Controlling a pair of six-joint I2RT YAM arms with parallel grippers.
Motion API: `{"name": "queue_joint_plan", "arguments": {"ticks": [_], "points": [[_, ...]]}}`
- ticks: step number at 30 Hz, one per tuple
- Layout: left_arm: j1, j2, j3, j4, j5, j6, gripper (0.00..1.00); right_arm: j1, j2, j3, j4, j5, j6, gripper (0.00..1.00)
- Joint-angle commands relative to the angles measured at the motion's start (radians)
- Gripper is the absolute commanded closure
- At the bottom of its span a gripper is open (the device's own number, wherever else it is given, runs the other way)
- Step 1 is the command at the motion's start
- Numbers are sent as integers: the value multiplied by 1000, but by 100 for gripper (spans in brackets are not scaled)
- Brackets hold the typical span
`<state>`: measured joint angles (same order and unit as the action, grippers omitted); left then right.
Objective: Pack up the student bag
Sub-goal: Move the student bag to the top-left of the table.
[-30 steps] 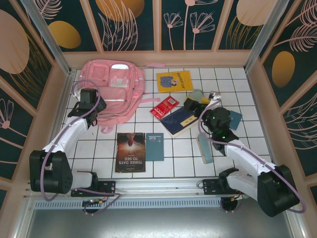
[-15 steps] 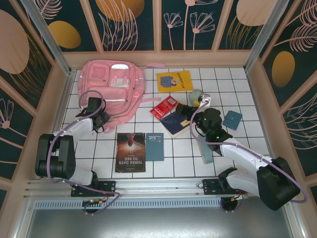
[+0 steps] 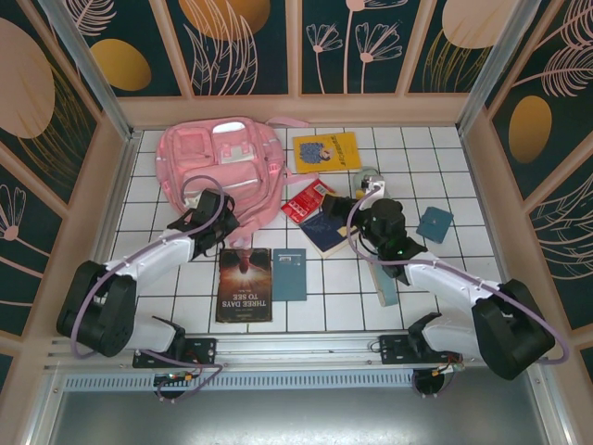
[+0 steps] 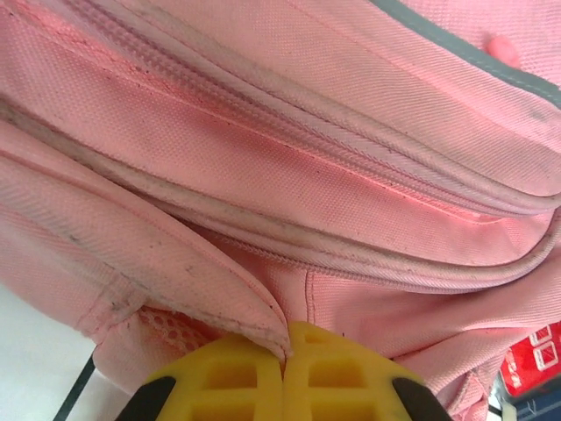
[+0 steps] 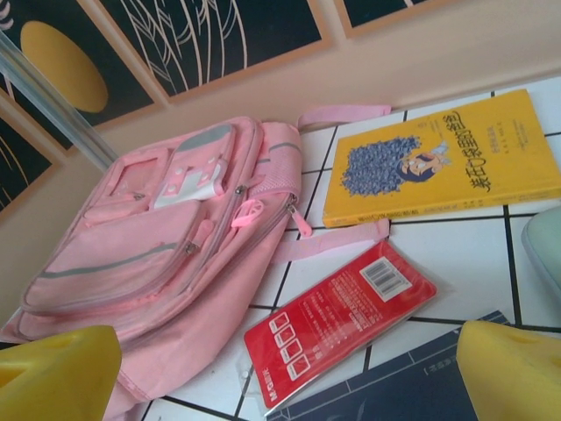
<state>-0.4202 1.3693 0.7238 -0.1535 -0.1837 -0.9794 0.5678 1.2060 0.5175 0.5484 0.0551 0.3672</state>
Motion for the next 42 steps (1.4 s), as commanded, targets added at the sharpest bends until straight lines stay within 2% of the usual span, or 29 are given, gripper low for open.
{"name": "queue_joint_plan", "arguments": {"ticks": [1,5,8,10,12,16,19,20,21,23,25,26,27,33,38,42], "points": [[-17,-91,-28,6,-31,-5,100,18,31,39,-1,-9,-37,1],[-17,-179,-37,-37,-56,23,100,40,81,70,-14,-35,-83,3],[-16,-222,-52,-49,-58,34,100,44,140,114,-32,-130,-133,19],[-17,-225,-75,-26,-58,39,100,44,187,160,-57,-156,-143,22],[-17,-200,-81,-3,-80,50,100,42,242,206,-75,-173,-157,33],[-14,-105,-52,64,-108,76,100,38,387,335,-138,-192,-194,37],[-15,-28,22,49,-132,104,99,27,490,420,-158,-206,-237,41],[-15,-15,40,36,-137,110,87,19,522,447,-166,-218,-250,43],[-15,-10,58,14,-143,117,68,10,549,479,-181,-222,-256,44],[-15,-19,63,5,-140,137,55,-11,606,545,-217,-251,-267,46],[-15,-34,70,-20,-142,164,44,-16,664,616,-255,-287,-288,53],[-15,-40,83,-42,-147,177,44,-15,691,647,-268,-297,-305,61],[-15,-46,96,-64,-154,188,44,-29,719,680,-282,-305,-317,64],[-24,-59,164,-91,-94,303,46,-78,861,837,-348,-357,-316,61],[-76,68,279,-92,-57,459,47,-77,915,900,-376,-394,-305,60],[-108,171,333,-76,-58,505,48,-71,963,951,-400,-409,-293,61]]}}
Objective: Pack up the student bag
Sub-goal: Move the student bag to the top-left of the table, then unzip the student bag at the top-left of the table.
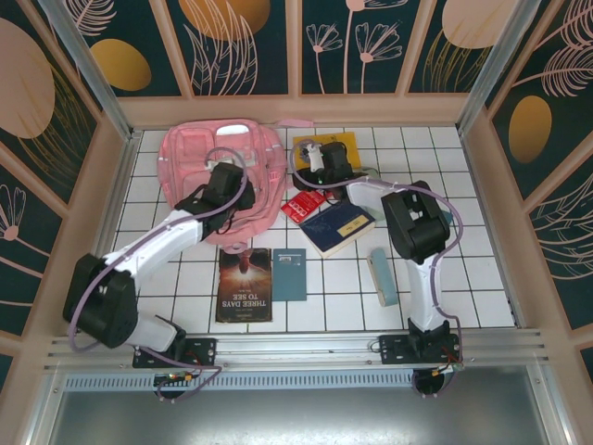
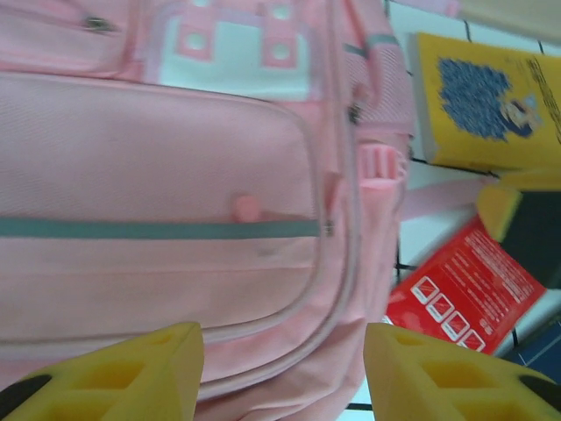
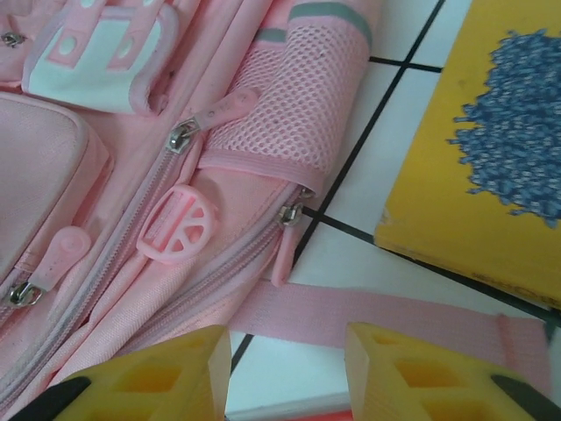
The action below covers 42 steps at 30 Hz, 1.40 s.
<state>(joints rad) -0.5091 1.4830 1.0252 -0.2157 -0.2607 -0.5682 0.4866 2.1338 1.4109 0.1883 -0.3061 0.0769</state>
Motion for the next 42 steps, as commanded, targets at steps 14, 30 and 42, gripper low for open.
{"name": "queue_joint_plan", "arguments": {"ticks": [14,30,42], "points": [[-20,105,-30,19,25,56,47,36,226,290,-163,-7,5,68],[-20,136,-21,26,32,52,46,51,285,412,-286,42,-11,100],[-18,378,143,71,53,-20,65,107,139,225,-213,70,-87,100]]}}
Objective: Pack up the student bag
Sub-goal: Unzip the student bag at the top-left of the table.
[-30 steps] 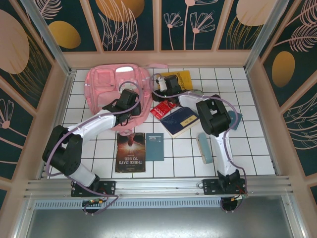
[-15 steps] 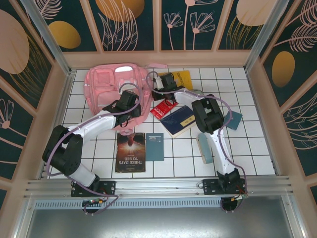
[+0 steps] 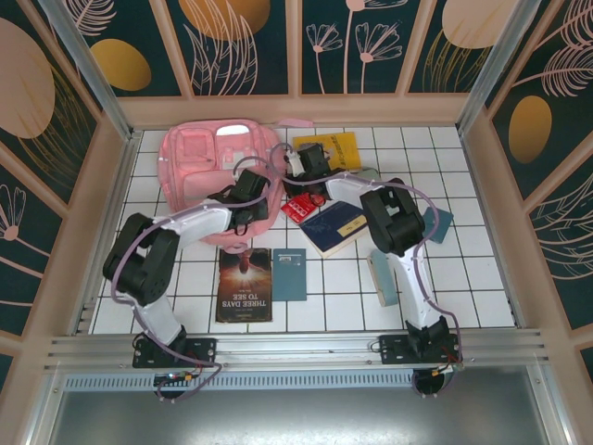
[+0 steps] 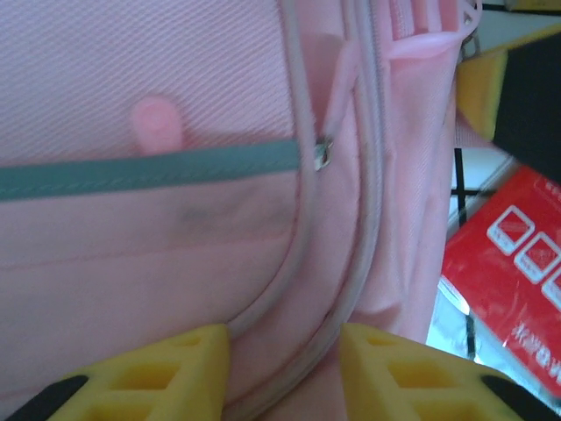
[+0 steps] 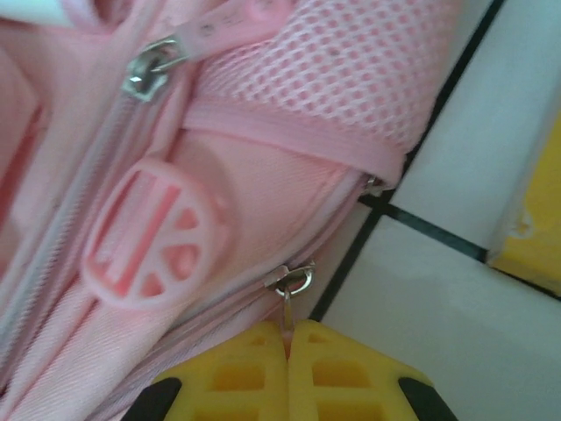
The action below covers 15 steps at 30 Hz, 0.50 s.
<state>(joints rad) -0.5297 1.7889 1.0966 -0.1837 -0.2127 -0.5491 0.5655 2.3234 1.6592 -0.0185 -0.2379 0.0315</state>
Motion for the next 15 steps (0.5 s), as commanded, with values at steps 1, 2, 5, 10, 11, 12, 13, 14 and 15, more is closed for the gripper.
{"name": "queue_joint_plan", "arguments": {"ticks": [1,2,5,10,11,12,13,14,15], "points": [[3,96,91,34,1,-47,69,31,-55,-30,-8,1,-45,100],[2,119,107,32,-1,-54,70,38,-62,-43,-6,0,-49,100],[3,160,126,42,-2,-76,70,54,-101,-102,22,-2,-59,100],[4,168,128,62,-20,-108,70,74,-162,-195,67,-20,-44,100],[4,166,128,62,-24,-111,70,75,-173,-216,78,-27,-38,100],[6,162,128,63,-28,-115,70,77,-190,-242,94,-31,-31,100],[8,156,126,64,-38,-120,70,80,-204,-265,109,-38,-22,100],[12,148,125,60,-48,-127,70,82,-216,-281,122,-43,-15,100],[15,138,121,59,-53,-129,71,84,-226,-300,132,-49,-8,100]]}}
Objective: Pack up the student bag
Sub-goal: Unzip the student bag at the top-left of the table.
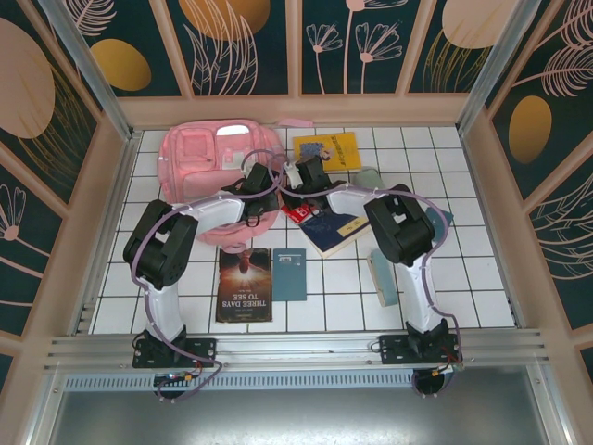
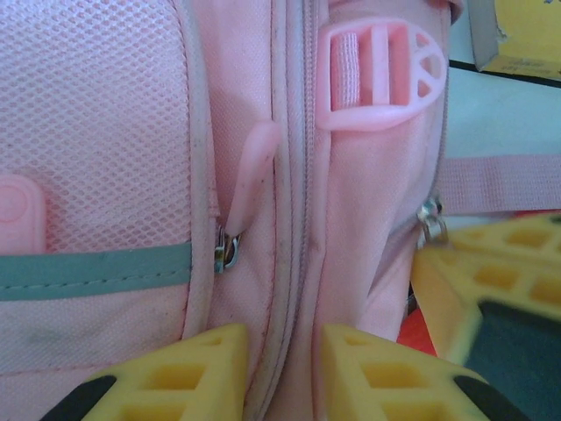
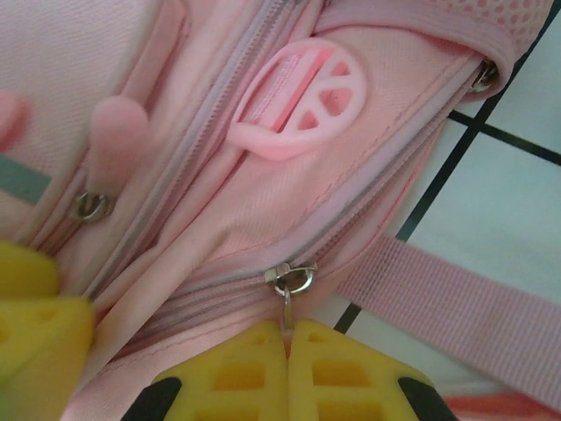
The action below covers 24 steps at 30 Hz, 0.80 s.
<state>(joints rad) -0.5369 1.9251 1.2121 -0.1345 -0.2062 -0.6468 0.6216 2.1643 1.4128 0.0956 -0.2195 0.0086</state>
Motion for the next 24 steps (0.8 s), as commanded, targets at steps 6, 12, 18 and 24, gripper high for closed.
{"name": "queue_joint_plan", "arguments": {"ticks": [6,12,18,24], "points": [[66,-106,-44,23,-45,-22,71,30,-95,-118,62,-82,45,100],[145,-203,-130,81,20,-22,73,30,-87,-122,71,-73,51,100],[178,-21,-37,87,156,7,83,35,-94,-123,77,-89,52,100],[178,107,37,81,182,-69,87,58,-86,-116,57,-94,42,100]]}}
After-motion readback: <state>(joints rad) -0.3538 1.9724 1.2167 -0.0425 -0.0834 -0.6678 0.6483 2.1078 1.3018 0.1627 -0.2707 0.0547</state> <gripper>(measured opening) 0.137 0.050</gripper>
